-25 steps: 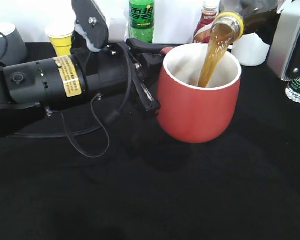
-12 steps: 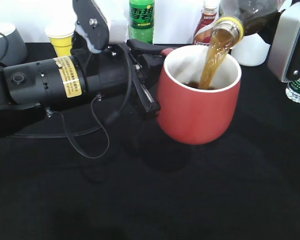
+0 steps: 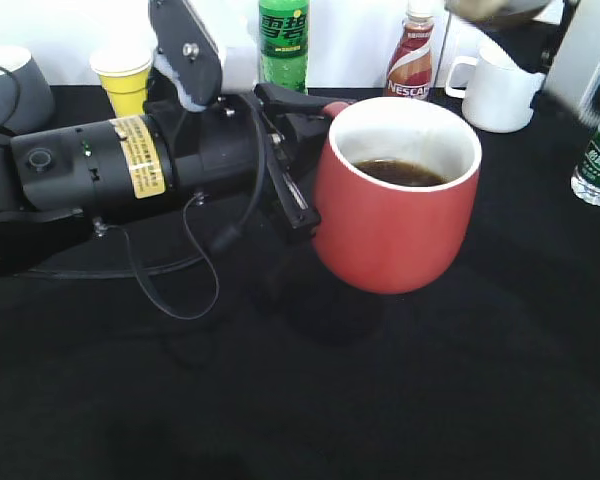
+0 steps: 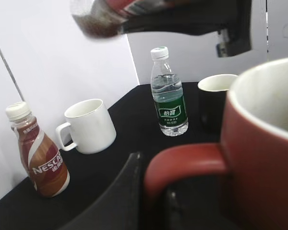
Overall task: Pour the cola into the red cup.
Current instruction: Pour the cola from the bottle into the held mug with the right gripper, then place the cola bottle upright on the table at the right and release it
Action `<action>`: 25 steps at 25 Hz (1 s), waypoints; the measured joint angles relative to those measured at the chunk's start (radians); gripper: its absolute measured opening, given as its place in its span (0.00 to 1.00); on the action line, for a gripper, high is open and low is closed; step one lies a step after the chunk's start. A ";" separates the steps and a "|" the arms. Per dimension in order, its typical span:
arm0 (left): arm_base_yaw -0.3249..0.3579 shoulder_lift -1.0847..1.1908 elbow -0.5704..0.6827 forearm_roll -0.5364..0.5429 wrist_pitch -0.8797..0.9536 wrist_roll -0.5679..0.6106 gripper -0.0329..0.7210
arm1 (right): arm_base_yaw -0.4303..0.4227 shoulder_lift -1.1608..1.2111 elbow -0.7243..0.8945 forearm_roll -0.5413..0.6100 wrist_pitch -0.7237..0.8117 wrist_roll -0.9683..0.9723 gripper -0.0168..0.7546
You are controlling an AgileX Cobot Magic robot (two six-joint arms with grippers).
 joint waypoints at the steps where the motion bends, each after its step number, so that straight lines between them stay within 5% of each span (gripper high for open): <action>1: 0.000 0.000 0.000 -0.005 -0.004 0.000 0.10 | 0.000 0.000 0.000 0.000 0.000 0.075 0.67; 5: 0.049 0.000 0.000 -0.043 -0.006 0.000 0.10 | 0.000 0.000 0.000 0.003 0.000 0.479 0.67; 8: 0.156 0.000 0.000 -0.043 -0.008 0.001 0.10 | 0.000 0.000 0.000 0.003 0.043 0.998 0.67; 10: 0.247 0.000 0.000 -0.045 -0.010 0.001 0.10 | 0.000 0.000 0.000 0.003 0.093 1.179 0.67; 19: 0.559 0.035 0.001 -0.052 -0.048 0.001 0.10 | 0.000 0.000 0.000 0.003 0.099 1.221 0.67; 25: 0.647 0.209 0.001 -0.095 -0.176 0.068 0.10 | 0.000 0.000 0.000 0.003 0.098 1.222 0.67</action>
